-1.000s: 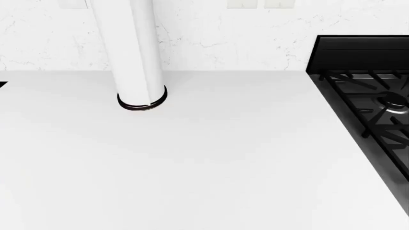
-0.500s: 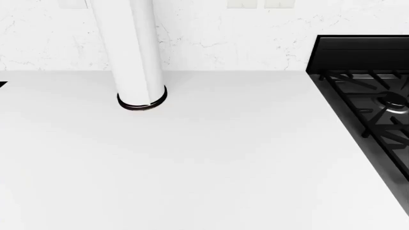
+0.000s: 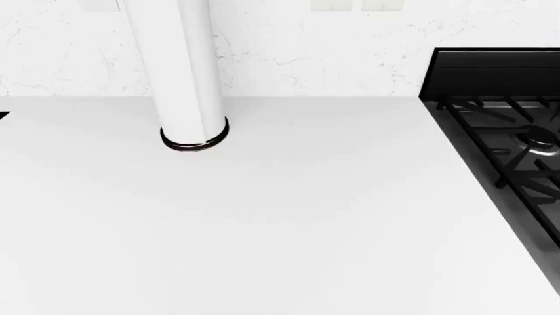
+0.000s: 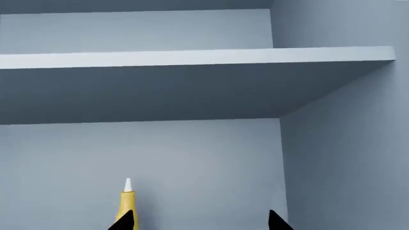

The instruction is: Pick and place the shaker into the drawer. Then close the cabinet.

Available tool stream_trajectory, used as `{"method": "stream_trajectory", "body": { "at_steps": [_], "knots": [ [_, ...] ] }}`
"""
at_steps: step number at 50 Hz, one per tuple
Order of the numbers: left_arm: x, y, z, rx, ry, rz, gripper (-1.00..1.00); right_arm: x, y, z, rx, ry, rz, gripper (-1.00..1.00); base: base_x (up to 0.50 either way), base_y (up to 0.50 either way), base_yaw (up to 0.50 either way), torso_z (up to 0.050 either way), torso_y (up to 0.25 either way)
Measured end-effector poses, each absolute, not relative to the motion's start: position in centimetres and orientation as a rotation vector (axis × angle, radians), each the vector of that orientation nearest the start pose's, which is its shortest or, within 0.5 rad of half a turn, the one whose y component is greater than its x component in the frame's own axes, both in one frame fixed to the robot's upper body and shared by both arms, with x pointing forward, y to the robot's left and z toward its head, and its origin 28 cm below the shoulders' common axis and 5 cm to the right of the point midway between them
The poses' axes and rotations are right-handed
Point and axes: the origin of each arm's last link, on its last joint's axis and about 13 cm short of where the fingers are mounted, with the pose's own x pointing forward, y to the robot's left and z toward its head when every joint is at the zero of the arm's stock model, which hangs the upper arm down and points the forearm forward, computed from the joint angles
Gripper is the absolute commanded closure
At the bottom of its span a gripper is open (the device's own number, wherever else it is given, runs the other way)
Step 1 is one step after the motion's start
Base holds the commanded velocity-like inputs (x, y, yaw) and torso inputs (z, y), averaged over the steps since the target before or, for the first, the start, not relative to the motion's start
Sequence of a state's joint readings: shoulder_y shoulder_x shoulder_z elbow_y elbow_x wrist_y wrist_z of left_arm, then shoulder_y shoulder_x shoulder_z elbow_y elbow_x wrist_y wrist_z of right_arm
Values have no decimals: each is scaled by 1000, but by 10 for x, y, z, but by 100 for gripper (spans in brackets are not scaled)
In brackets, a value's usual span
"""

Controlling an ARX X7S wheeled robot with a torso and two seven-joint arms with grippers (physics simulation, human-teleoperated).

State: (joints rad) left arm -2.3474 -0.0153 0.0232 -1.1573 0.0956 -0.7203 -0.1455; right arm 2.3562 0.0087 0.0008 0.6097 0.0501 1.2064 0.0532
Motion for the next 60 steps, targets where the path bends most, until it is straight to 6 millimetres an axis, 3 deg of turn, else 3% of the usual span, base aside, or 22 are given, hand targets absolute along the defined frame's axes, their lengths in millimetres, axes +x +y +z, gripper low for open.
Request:
{"method": "stream_trajectory", "body": {
  "at_steps": [42,60],
  "knots": [
    [308,221,571,64,-415,270,100,207,-79,598,-3,-498,92,-100,0,0,0,0,0],
    [310,222,569,72,-401,277,100,211,-77,594,-14,-438,67,-100,0,0,0,0,1]
  ]
}}
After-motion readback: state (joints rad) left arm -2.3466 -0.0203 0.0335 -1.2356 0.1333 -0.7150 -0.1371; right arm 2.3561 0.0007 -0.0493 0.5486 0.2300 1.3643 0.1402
